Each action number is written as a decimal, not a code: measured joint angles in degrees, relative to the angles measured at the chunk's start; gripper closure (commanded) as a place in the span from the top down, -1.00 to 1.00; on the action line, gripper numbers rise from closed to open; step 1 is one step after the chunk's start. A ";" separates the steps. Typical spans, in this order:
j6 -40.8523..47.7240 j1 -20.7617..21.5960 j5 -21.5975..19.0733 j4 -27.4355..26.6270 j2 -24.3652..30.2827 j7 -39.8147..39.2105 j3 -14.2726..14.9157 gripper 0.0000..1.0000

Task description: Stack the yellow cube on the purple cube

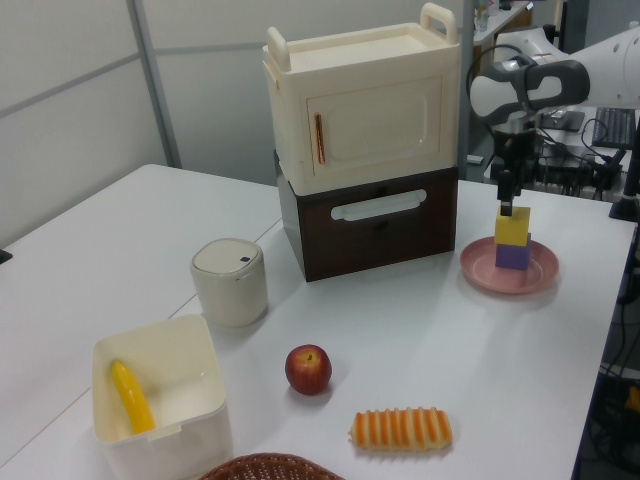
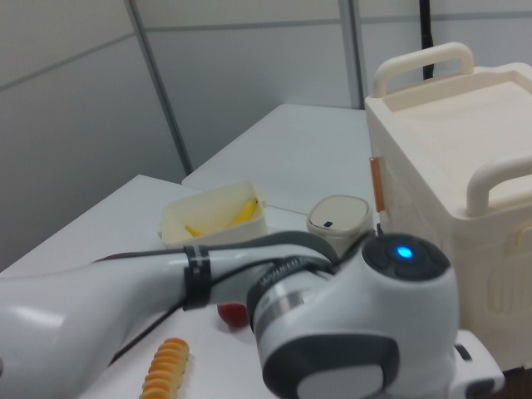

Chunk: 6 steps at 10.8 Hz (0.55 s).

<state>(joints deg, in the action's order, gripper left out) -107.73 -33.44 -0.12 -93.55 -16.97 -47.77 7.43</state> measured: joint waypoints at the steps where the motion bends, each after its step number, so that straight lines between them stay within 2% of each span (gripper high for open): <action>1: 0.92 1.55 -0.06 0.13 0.54 2.40 -0.04 1.00; 3: 1.38 6.51 -0.09 0.21 1.36 10.29 -0.21 1.00; 6: 1.39 17.17 -0.09 0.26 1.99 25.60 -0.47 1.00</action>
<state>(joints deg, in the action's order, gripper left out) -106.34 -16.26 -0.21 -93.29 -14.97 -22.17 6.96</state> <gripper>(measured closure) 0.000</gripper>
